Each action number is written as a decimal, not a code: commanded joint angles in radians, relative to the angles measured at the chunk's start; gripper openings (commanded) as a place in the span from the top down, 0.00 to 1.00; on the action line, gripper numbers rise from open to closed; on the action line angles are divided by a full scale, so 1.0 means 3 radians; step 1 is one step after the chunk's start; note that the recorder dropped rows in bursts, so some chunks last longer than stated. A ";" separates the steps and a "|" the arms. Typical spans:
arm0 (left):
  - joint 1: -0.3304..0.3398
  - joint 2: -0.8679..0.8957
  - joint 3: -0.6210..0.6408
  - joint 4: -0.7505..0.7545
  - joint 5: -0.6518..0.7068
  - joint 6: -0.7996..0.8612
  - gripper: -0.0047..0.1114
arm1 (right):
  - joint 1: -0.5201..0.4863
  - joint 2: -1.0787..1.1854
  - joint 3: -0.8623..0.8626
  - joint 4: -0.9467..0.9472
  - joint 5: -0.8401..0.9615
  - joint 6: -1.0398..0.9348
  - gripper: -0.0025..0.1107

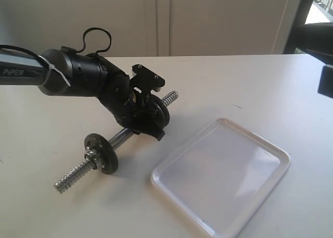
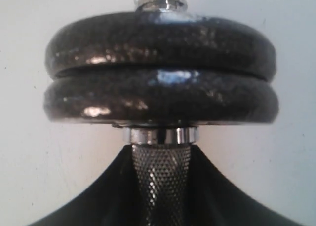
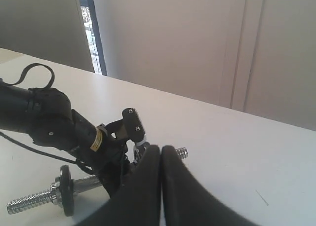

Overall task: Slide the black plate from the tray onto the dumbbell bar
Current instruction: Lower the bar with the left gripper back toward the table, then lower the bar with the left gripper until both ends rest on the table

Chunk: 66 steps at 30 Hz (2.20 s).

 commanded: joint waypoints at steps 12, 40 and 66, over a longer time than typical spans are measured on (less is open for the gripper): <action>-0.0082 0.0160 -0.0794 0.0220 -0.1525 -0.0087 0.96 | 0.0001 -0.0029 0.0006 -0.0196 -0.0021 0.0177 0.98; -0.0227 0.0235 -0.1082 0.0325 -0.1681 -0.0108 0.96 | 0.0001 -0.0042 0.0006 -0.0269 -0.0040 0.0255 0.98; -0.0288 0.0465 -0.1230 0.0325 -0.1314 -0.0252 0.96 | 0.0001 -0.0042 0.0006 -0.0287 -0.0058 0.0255 0.98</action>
